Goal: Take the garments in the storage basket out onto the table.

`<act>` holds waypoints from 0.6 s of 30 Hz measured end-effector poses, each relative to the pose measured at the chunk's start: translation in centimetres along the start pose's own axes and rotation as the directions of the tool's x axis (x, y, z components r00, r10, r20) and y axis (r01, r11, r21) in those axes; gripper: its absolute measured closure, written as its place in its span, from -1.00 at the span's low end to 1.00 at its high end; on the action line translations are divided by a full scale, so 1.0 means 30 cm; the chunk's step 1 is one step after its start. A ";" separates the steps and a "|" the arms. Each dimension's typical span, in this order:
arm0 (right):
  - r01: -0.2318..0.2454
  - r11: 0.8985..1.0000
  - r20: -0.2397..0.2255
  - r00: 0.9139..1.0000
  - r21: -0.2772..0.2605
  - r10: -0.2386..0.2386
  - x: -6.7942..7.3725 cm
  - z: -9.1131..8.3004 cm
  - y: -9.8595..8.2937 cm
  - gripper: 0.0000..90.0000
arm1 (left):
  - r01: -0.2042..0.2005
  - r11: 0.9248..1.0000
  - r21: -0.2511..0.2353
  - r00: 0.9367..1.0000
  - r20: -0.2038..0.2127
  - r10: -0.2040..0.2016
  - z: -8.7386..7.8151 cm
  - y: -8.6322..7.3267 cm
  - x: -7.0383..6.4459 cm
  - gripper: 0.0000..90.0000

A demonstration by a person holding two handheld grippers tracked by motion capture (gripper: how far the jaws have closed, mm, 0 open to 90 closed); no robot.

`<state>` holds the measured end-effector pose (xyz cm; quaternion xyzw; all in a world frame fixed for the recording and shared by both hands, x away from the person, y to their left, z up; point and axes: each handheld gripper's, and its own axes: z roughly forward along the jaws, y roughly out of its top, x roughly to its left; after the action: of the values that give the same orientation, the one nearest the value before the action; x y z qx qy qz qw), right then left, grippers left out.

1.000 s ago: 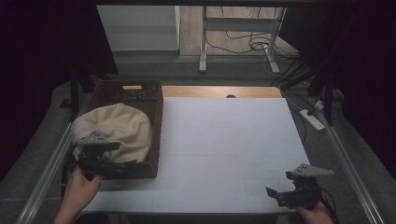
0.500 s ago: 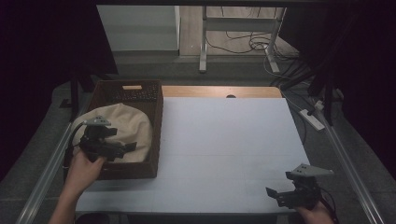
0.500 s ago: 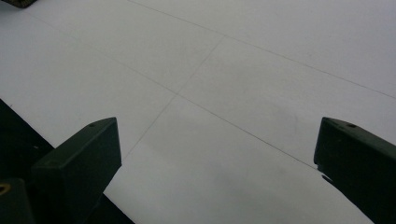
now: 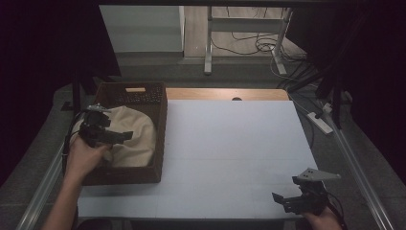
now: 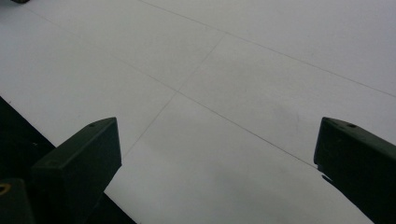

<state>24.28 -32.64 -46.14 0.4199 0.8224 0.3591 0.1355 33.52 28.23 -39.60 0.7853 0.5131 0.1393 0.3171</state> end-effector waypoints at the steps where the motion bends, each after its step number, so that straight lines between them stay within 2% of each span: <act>1: 0.000 1.000 0.000 1.000 0.000 0.000 0.000 0.000 0.000 -0.97 | 0.000 1.000 0.005 1.000 -0.011 0.000 0.002 0.006 0.011 -1.00; 4: -0.002 1.000 -0.002 1.000 0.000 0.002 -0.001 0.001 0.000 -0.97 | -0.002 1.000 0.030 0.999 -0.044 0.003 0.010 0.023 0.049 -1.00; 8: 0.003 1.000 -0.003 1.000 0.002 -0.003 0.000 0.002 0.000 -0.97 | 0.026 0.997 0.079 0.998 -0.066 -0.021 0.030 0.038 0.109 -1.00; 10: 0.003 1.000 -0.003 1.000 0.002 -0.003 -0.001 0.002 0.000 -0.97 | 0.045 0.992 0.119 0.996 -0.084 -0.035 0.047 0.038 0.138 -1.00; 13: 0.001 1.000 -0.004 1.000 0.003 -0.001 0.000 0.002 0.000 -0.97 | 0.070 0.983 0.170 0.995 -0.080 -0.057 0.078 0.023 0.178 -1.00; 15: 0.002 1.000 -0.004 1.000 0.003 -0.002 0.000 0.002 0.000 -0.97 | 0.074 0.978 0.193 0.995 -0.081 -0.059 0.097 0.010 0.195 -1.00; 18: 0.003 1.000 -0.006 1.000 0.008 -0.003 -0.001 0.003 0.000 -0.97 | 0.066 0.967 0.245 0.995 -0.084 -0.046 0.129 -0.006 0.203 -1.00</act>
<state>24.34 -32.62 -46.19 0.4183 0.8248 0.3569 0.1316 38.14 32.36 -43.31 0.7979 0.5604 0.0955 0.2003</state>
